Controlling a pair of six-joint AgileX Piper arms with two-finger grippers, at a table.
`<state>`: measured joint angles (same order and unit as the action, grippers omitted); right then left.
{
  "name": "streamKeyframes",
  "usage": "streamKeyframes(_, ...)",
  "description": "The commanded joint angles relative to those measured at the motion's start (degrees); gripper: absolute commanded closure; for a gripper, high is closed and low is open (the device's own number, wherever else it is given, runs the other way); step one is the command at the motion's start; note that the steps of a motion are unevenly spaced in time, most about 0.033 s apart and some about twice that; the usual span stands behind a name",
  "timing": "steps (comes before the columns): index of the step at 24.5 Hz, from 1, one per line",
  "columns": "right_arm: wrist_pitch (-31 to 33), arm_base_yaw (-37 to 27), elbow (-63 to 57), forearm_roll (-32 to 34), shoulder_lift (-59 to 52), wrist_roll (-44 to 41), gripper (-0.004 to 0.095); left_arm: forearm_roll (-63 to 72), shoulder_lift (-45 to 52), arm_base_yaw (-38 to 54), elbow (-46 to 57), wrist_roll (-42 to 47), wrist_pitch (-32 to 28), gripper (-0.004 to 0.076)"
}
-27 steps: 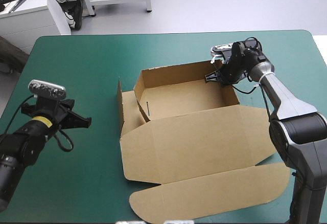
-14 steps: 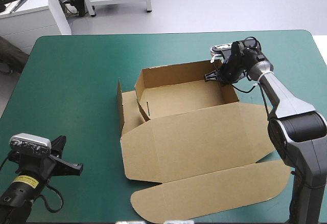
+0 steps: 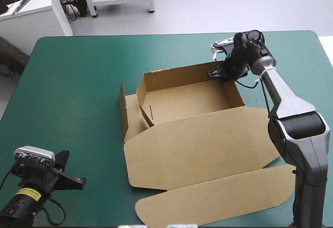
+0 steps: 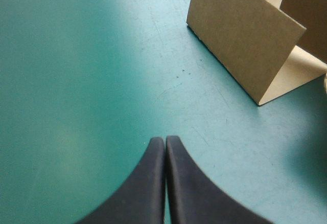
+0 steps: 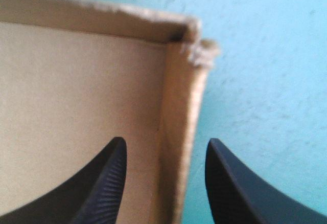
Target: Fold the box
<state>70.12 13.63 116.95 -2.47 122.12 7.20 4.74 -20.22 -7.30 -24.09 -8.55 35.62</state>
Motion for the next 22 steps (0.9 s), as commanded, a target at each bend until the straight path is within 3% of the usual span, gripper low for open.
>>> streamKeyframes(1,1.76,-0.24,5.55,1.06,-5.61,0.13,0.0452,0.84,-0.22,0.01,-1.36,0.12,-4.16,0.0734)
streamKeyframes(9,1.76,-0.24,5.96,1.29,-14.47,0.13,0.045,0.84,-0.22,0.01,-1.12,0.12,-4.06,0.0734)
streamKeyframes(22,1.76,-0.24,-0.87,1.27,-9.76,0.37,0.045,0.71,-0.22,0.01,-1.12,0.12,-4.06,0.0734)
